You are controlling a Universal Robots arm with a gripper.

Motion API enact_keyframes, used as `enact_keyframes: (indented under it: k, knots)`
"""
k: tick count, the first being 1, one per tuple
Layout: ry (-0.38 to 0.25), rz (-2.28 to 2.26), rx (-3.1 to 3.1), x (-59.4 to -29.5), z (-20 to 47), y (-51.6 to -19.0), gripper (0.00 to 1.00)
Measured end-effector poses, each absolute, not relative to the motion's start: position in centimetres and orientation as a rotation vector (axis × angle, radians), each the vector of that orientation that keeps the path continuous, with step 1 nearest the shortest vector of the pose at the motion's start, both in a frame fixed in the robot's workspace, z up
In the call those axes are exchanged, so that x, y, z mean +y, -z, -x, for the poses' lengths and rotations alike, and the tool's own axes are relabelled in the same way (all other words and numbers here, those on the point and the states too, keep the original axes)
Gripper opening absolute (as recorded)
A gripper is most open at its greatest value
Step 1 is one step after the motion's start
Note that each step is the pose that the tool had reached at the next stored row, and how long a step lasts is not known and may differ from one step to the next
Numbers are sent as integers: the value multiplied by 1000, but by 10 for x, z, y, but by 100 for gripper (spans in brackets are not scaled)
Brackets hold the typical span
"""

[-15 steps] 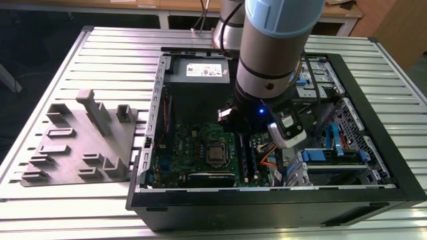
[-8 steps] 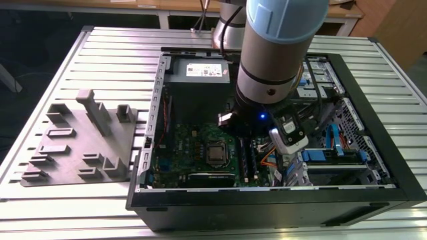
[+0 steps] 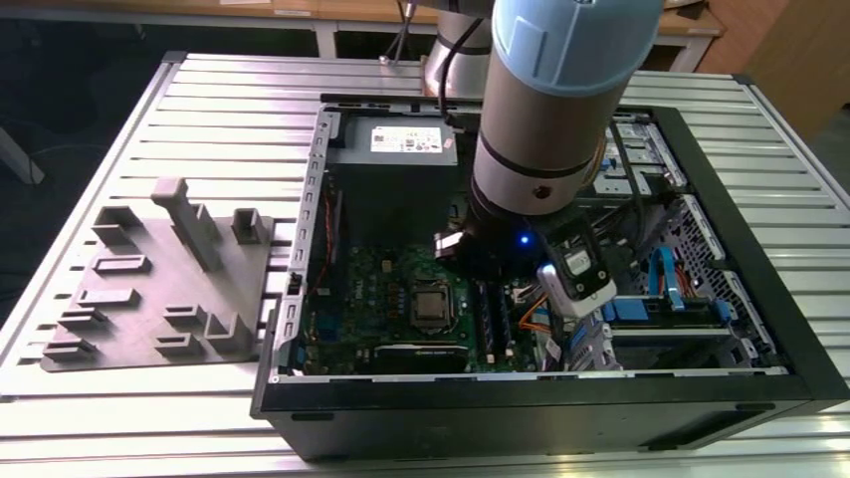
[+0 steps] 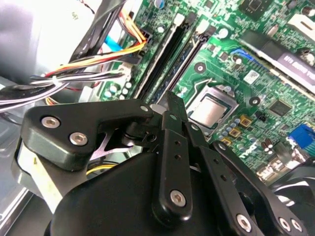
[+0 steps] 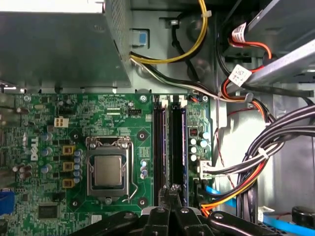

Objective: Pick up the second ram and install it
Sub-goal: 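Press down the second ram until it locks into place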

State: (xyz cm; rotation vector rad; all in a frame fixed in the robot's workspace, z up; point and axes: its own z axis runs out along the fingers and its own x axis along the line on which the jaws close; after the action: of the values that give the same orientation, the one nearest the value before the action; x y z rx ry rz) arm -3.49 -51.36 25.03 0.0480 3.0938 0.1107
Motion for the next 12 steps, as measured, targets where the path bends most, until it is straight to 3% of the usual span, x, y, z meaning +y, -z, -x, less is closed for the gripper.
enact_keyframes:
  k: [12]
  knots:
    - [-106, -48, 3094, -521, 35, -250, 7]
